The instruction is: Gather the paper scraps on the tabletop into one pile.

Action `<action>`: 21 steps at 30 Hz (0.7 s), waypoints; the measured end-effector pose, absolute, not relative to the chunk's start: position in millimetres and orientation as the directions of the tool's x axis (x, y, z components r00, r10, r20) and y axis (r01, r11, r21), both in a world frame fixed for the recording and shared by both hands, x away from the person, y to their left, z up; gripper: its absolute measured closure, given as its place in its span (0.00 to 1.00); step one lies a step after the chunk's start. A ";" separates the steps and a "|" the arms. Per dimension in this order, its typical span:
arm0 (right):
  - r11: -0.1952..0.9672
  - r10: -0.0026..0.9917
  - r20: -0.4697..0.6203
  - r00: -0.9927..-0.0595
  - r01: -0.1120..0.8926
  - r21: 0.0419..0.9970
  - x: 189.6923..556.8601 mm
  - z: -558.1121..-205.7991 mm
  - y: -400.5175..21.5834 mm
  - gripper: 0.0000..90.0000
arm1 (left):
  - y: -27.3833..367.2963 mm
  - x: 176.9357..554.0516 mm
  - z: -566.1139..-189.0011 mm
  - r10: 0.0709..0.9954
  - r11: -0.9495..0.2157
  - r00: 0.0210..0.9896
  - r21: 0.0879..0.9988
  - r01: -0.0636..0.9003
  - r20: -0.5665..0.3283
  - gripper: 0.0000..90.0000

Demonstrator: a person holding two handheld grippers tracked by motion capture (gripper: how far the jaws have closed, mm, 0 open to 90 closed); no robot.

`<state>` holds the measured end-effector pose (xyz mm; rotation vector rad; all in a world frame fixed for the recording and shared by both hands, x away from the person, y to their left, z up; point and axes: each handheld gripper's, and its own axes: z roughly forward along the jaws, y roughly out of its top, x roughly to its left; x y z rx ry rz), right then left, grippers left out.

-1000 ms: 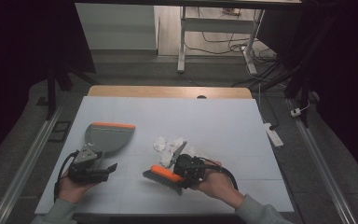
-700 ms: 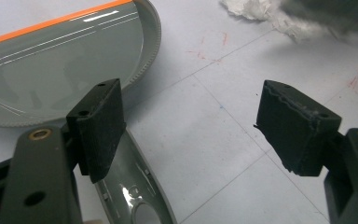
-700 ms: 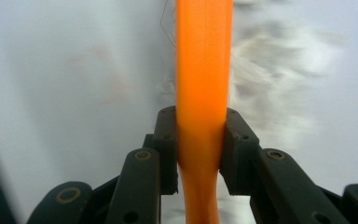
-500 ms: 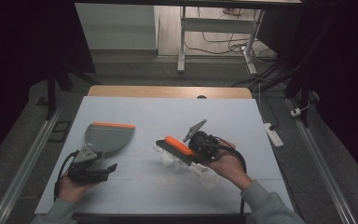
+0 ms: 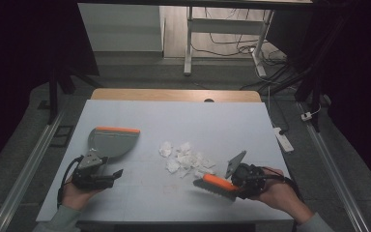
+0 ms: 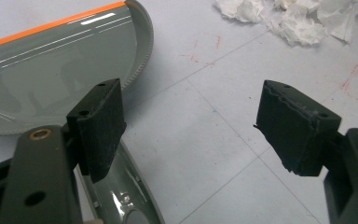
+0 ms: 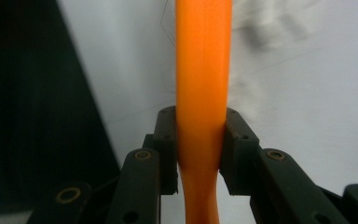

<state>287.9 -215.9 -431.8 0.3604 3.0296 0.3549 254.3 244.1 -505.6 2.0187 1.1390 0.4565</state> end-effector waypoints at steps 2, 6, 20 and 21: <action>0.966 0.173 -0.057 -0.983 0.158 0.203 286.7 -440.5 -210.3 0.79 | 243.9 254.7 -506.0 0.842 -0.313 0.537 0.758 0.572 -0.057 0.27; 0.975 0.118 -0.109 -0.987 0.094 0.200 297.0 -445.6 -193.3 0.79 | 243.5 255.3 -507.0 0.844 -0.315 0.534 0.754 0.577 -0.056 0.27; 0.957 0.144 -0.192 -0.971 0.087 0.277 349.6 -446.3 -157.0 0.79 | 244.8 253.8 -507.6 0.846 -0.312 0.530 0.754 0.578 -0.056 0.27; 0.947 0.154 -0.200 -0.968 0.087 0.310 348.0 -443.1 -157.9 0.79 | 245.1 253.5 -507.4 0.845 -0.311 0.531 0.755 0.577 -0.058 0.27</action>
